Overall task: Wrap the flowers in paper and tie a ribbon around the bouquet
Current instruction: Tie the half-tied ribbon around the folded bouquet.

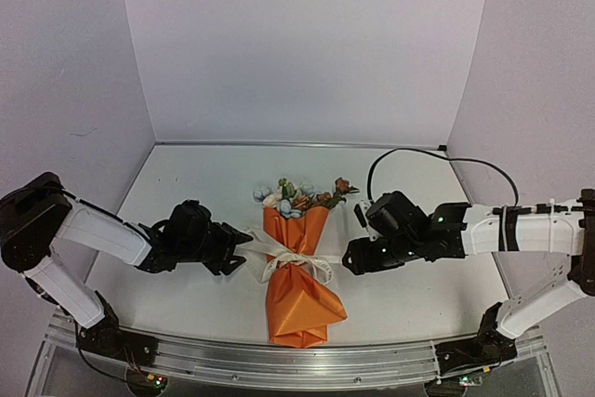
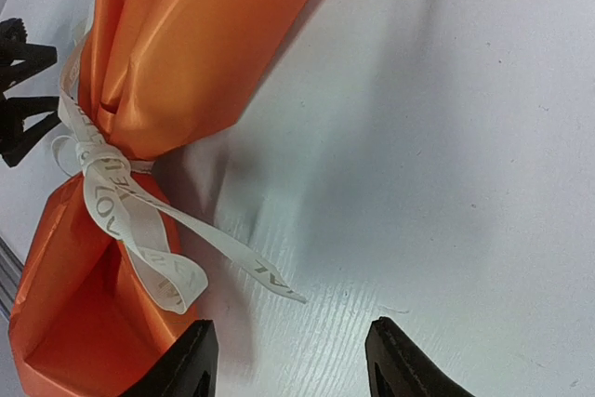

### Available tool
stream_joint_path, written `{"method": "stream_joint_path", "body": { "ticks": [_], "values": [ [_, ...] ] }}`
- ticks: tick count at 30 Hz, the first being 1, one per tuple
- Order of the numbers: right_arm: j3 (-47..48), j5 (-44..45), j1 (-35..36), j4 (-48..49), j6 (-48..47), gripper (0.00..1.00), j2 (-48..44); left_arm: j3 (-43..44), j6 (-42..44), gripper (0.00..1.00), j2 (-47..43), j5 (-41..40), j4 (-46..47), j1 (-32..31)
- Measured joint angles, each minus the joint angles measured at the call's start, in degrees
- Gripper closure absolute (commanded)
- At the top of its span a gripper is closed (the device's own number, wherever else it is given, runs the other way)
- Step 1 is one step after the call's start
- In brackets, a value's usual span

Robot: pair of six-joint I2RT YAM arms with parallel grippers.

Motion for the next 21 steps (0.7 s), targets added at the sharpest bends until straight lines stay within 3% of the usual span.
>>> {"method": "stream_joint_path", "body": {
  "ticks": [4, 8, 21],
  "values": [
    [-0.23, -0.53, -0.27, 0.0, -0.35, 0.43, 0.0, 0.47, -0.81, 0.42, 0.69, -0.24, 0.71, -0.32],
    [-0.38, -4.18, -0.94, 1.14, -2.38, 0.43, 0.08, 1.15, -2.69, 0.51, 3.75, -1.39, 5.16, -0.54],
    [-0.45, -9.38, -1.31, 5.64, -4.98, 0.45, 5.86, 1.23, -3.55, 0.95, 7.2, -3.1, 9.98, -0.47]
  ]
}}
